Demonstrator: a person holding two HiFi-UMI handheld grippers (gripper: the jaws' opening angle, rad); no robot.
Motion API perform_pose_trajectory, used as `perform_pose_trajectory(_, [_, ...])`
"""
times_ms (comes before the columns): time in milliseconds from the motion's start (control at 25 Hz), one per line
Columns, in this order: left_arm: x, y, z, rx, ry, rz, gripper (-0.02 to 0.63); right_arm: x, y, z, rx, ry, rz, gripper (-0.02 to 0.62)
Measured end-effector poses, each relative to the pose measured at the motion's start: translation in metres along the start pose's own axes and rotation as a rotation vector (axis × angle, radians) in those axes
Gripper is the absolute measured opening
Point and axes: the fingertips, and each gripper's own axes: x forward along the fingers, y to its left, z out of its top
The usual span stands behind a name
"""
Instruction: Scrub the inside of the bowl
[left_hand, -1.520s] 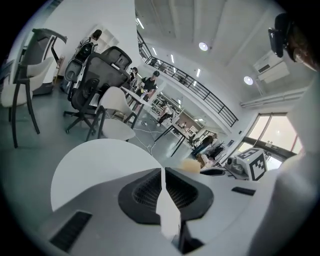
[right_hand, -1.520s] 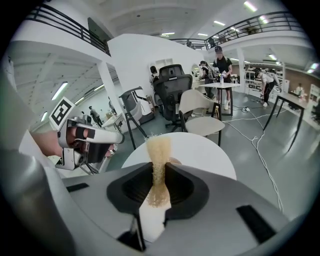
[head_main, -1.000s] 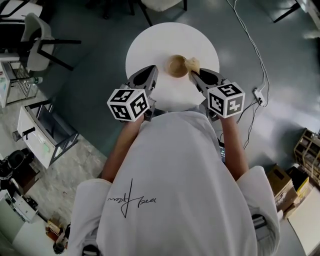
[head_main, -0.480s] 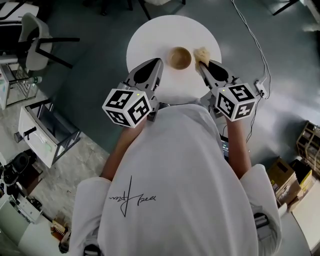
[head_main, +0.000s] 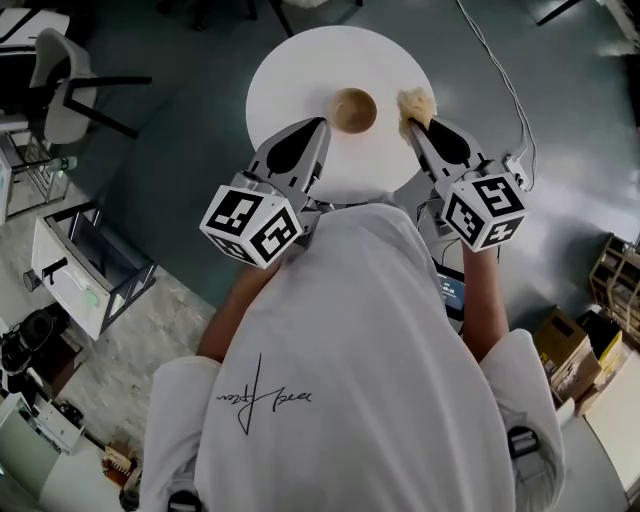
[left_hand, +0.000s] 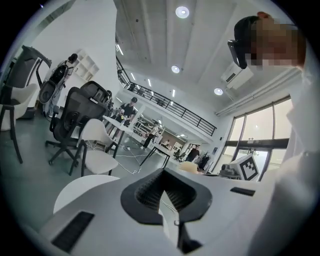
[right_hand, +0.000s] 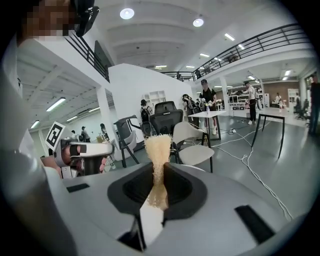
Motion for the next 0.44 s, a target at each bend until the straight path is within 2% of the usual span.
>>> perform_pose_trajectory(200, [-0.003,-0.005,-0.006,0.014,0.008,-0.028,0.005,-0.006,0.005,0.001,-0.029,-0.019,0.003,0.075])
perform_pose_trajectory(440, [-0.009,-0.003,-0.005,0.012,-0.002,-0.038,0.005,-0.006,0.038,0.011,-0.106,-0.081,0.097,0.074])
